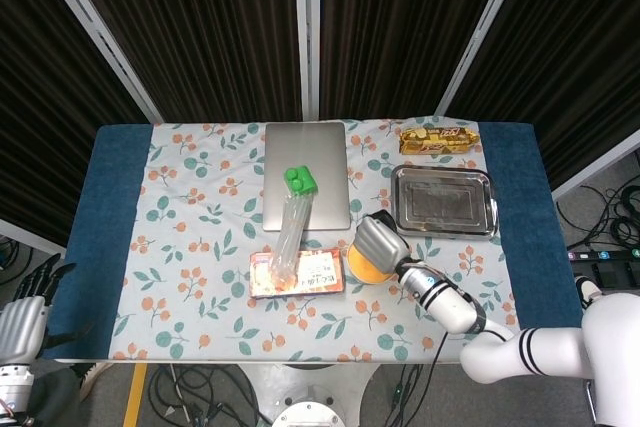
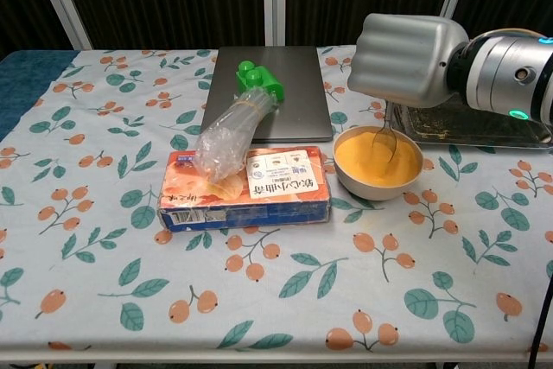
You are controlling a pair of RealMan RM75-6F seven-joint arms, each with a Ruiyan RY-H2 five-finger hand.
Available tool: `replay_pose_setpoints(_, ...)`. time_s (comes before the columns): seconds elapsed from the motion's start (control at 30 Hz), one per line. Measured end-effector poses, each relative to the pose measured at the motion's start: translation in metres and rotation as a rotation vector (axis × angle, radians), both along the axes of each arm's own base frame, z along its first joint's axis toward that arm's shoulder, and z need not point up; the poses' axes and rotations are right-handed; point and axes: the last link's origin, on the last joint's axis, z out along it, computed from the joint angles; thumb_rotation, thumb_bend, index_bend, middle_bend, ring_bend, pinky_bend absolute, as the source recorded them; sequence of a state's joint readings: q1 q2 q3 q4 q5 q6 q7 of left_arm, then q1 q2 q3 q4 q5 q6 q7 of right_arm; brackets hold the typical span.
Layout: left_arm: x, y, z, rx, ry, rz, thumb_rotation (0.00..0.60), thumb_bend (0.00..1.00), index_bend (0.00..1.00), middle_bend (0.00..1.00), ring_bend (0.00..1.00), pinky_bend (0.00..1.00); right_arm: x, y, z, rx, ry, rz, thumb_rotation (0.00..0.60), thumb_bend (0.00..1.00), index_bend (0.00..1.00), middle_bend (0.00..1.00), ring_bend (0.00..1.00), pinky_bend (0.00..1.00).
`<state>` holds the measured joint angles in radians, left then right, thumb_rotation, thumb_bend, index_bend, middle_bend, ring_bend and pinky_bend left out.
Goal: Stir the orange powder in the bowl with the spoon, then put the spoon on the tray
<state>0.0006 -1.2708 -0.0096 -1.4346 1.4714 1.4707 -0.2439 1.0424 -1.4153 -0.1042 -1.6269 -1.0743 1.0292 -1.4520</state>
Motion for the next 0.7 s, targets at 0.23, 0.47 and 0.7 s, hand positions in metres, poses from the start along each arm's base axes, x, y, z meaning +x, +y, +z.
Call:
replay_pose_setpoints(0.23, -0.001, -0.001, -0.001, -0.002, -0.002, 0.007, 0.600, 0.12, 0.20, 0.12, 0.08, 0.12, 0.009, 0.005, -0.010, 0.031, 0.026, 0.037, 0.600, 0.52, 0.83, 0.99, 0.99, 1.00)
replay_pose_setpoints(0.47, -0.005, -0.004, -0.002, -0.005, -0.005, 0.023, 0.600, 0.12, 0.20, 0.12, 0.08, 0.12, 0.006, 0.010, -0.031, 0.033, 0.107, 0.093, 0.600, 0.52, 0.84, 0.99, 0.99, 1.00)
replay_pose_setpoints(0.7, -0.005, -0.004, -0.004, -0.005, -0.011, 0.021, 0.600, 0.12, 0.20, 0.12, 0.08, 0.12, -0.009, -0.002, -0.027, -0.029, 0.205, 0.117, 0.600, 0.52, 0.85, 0.99, 0.99, 1.00)
